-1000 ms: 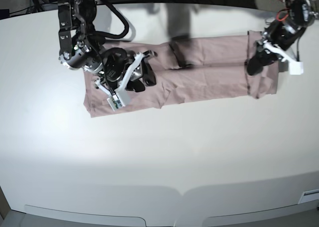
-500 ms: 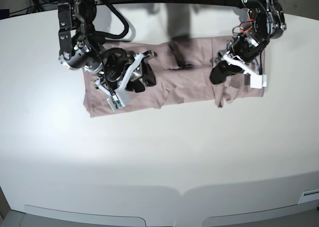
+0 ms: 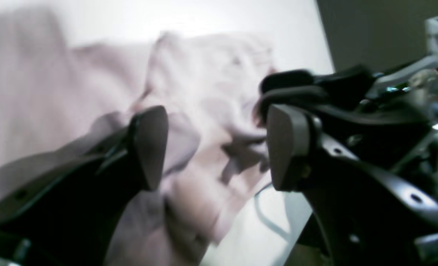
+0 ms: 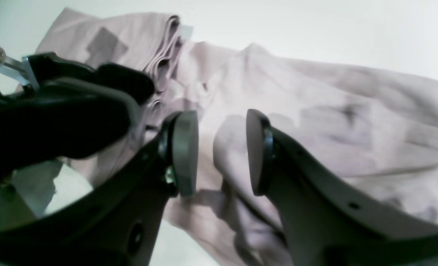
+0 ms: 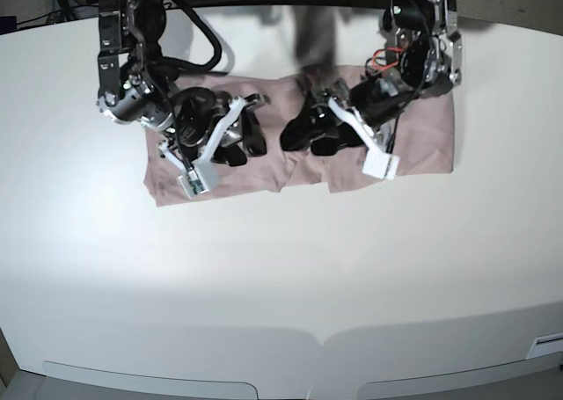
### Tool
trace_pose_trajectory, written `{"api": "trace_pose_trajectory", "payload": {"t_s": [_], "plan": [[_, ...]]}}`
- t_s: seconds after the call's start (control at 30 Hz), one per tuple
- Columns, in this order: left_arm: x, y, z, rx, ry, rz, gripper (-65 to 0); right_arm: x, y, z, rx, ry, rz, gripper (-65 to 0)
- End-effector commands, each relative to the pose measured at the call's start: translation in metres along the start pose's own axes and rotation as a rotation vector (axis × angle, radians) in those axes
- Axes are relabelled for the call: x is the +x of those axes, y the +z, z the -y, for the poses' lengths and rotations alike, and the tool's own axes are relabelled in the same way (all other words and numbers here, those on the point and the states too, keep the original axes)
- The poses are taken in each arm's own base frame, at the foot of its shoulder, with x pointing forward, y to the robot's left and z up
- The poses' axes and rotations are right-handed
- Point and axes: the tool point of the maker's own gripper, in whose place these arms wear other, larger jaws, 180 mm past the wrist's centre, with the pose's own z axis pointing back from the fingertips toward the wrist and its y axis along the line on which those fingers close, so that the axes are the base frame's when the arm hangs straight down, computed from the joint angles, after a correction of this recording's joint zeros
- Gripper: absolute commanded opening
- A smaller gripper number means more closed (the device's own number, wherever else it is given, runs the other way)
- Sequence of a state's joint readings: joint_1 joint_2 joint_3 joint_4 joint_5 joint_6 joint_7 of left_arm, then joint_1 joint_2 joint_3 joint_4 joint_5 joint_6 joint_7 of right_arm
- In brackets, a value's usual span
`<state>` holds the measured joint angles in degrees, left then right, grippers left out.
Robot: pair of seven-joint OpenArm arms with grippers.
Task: Fold the T-shirt properly
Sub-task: 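Open both grippers and lift them away from the folded shirt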
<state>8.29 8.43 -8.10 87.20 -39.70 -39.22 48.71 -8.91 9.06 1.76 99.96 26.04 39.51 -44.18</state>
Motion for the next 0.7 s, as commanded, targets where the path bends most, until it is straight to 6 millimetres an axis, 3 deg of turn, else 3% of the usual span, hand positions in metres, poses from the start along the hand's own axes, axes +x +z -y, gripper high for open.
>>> {"api": "trace_pose_trajectory", "payload": {"t_s": [0.0,0.17,0.3,0.4,0.5,0.67], "plan": [[0.02,-0.002,0.013,-0.046,-0.029,0.048,-23.5,0.019,0.005,0.002,0.004,0.008,0.067,-44.4],[0.042,0.0,0.028,-0.082,-0.107,0.036,-23.5,0.036,0.036,0.027,-0.017,-0.108,0.159,-44.4],[0.066,0.018,0.035,-0.061,-0.234,0.055,-23.5,0.041,0.073,0.045,-0.005,-0.183,0.181,-43.6],[0.077,0.033,0.031,-0.014,-0.336,0.047,-23.5,0.024,0.097,0.067,-0.047,-0.189,0.088,-39.4],[0.078,0.045,0.014,0.06,-0.413,-0.003,-23.5,0.012,0.118,0.093,-0.122,-0.189,0.048,-36.3],[0.07,0.064,-0.013,0.147,-0.424,-0.068,-23.5,-0.024,0.133,0.135,-0.18,-0.283,-0.044,-35.0]]}}
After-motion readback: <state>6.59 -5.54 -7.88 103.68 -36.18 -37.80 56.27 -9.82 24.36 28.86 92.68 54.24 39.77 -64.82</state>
